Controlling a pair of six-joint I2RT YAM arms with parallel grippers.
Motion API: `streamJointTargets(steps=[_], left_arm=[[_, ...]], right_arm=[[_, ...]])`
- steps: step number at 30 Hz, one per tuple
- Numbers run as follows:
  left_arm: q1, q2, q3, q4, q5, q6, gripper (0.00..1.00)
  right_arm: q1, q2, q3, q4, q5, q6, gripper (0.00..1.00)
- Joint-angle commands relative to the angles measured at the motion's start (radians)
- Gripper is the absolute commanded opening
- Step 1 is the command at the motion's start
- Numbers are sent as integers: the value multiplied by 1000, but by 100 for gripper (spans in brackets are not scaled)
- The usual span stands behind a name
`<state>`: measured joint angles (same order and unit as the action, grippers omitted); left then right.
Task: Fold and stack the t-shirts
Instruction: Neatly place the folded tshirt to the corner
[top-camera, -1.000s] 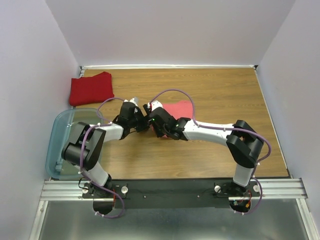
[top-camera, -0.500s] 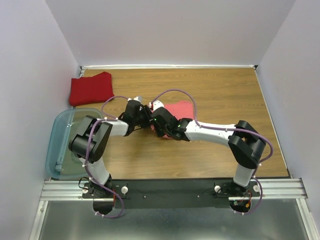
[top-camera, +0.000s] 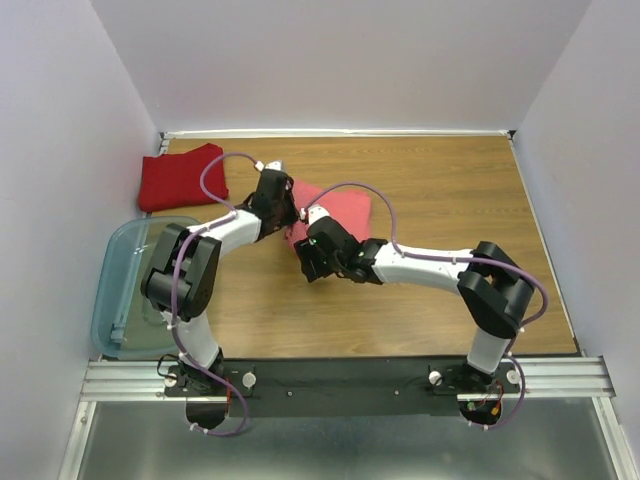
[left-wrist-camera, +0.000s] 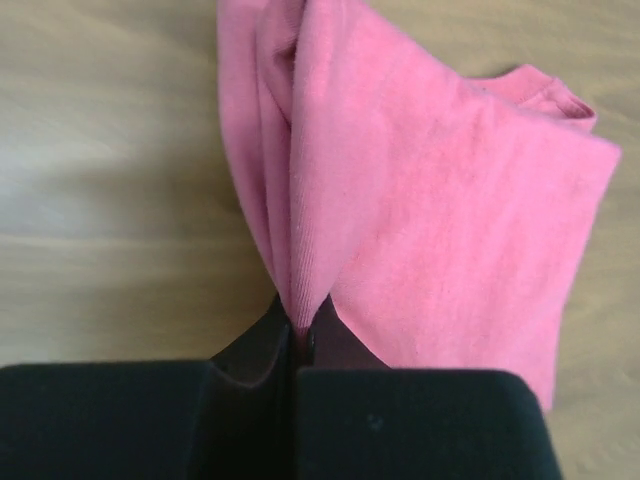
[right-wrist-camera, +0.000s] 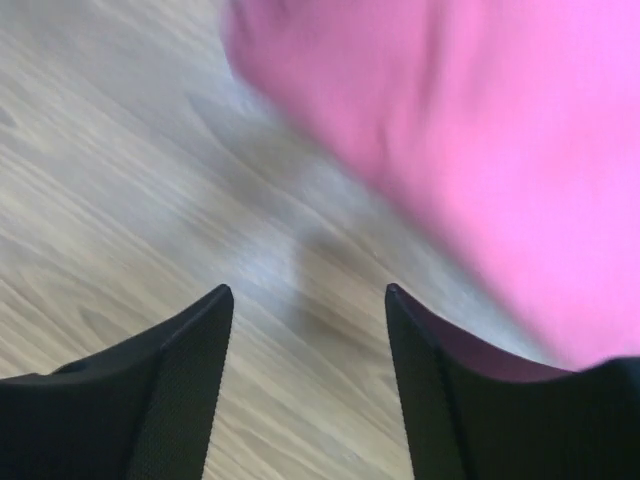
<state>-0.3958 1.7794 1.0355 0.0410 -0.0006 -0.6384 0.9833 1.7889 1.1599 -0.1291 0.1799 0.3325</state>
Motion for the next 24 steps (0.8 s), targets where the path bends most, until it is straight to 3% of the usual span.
streamJointTargets(steps=[1, 8, 17, 24], left_arm=[[60, 21, 122, -189, -249, 213, 0], [129, 145, 417, -372, -475, 454, 0], [218, 290, 702, -455, -594, 630, 0], [302, 333, 837, -472, -641, 735, 0]], right_arm=[[-3, -98, -57, -24, -17, -1, 71], [-43, -245, -192, -84, 18, 31, 96], [-103, -298, -305, -116, -82, 59, 97], [-110, -260, -261, -178, -220, 94, 96]])
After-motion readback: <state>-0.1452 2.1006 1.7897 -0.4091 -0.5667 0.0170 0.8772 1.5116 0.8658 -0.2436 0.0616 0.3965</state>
